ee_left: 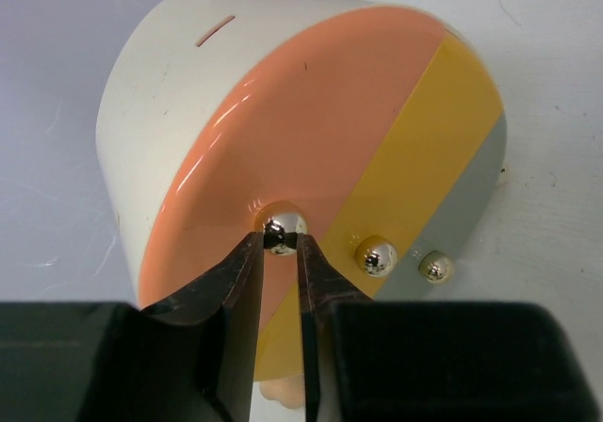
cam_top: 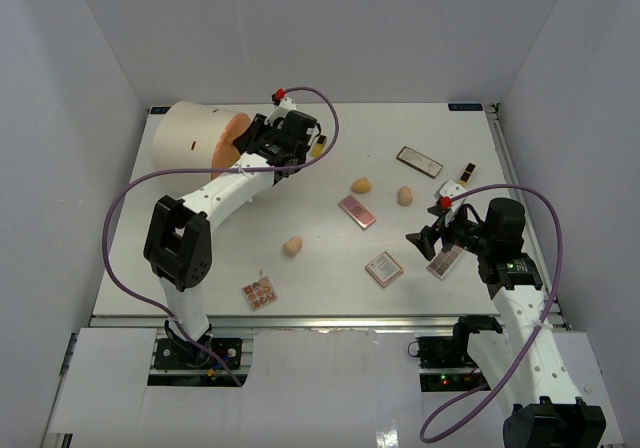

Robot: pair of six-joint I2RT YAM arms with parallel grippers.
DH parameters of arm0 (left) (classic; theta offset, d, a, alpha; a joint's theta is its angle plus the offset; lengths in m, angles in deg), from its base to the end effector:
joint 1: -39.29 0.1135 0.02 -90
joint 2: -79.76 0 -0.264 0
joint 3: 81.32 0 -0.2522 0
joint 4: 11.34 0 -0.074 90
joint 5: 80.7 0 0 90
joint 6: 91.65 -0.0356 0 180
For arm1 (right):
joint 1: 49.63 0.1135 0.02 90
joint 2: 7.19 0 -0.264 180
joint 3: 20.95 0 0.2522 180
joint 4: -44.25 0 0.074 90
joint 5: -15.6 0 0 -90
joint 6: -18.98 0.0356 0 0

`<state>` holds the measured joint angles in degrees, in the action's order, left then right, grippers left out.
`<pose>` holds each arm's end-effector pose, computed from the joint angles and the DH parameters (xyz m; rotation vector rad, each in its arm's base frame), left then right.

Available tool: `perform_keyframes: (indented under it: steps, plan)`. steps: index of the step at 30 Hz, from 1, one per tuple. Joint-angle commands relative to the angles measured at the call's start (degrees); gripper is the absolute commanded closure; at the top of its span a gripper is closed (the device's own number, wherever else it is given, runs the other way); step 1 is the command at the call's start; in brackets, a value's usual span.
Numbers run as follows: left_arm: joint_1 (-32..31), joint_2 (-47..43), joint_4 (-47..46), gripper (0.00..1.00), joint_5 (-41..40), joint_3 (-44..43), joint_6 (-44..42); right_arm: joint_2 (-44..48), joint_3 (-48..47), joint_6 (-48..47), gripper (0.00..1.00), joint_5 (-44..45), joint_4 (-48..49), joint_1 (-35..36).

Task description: Organize the makeup

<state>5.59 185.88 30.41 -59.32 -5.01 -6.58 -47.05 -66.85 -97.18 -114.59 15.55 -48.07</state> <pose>0.3575 -0.1986 0.2958 0.1107 1.9632 1.0505 0.1608 0.0274 0.2703 -0.8737 1.6743 0.3955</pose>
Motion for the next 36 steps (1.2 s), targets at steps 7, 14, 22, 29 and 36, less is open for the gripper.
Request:
perform_keyframes:
  steps: [7,14,22,29,36]
  plan:
    - [-3.95,-4.33,-0.11,0.87,2.21,-0.20,-0.48,0.22,-1.87,-0.04,0.10,0.42,0.53,0.11]
    - [-5.80,-5.52,-0.17,0.78,0.60,0.46,-0.25,0.09,-1.87,-0.04,0.10,0.50,0.53,0.11]
    - [-2.34,-4.62,-0.64,0.58,0.46,0.39,-2.00,0.51,-1.81,-0.04,0.10,0.55,0.53,0.11]
    - [-0.10,-3.22,-1.61,0.57,-0.28,0.62,-3.52,0.57,-1.79,-0.04,0.10,0.41,0.48,0.06]
    - [1.10,-1.34,-2.33,0.57,-0.73,0.54,-4.13,0.66,-1.79,-0.04,0.10,0.46,0.44,0.11]
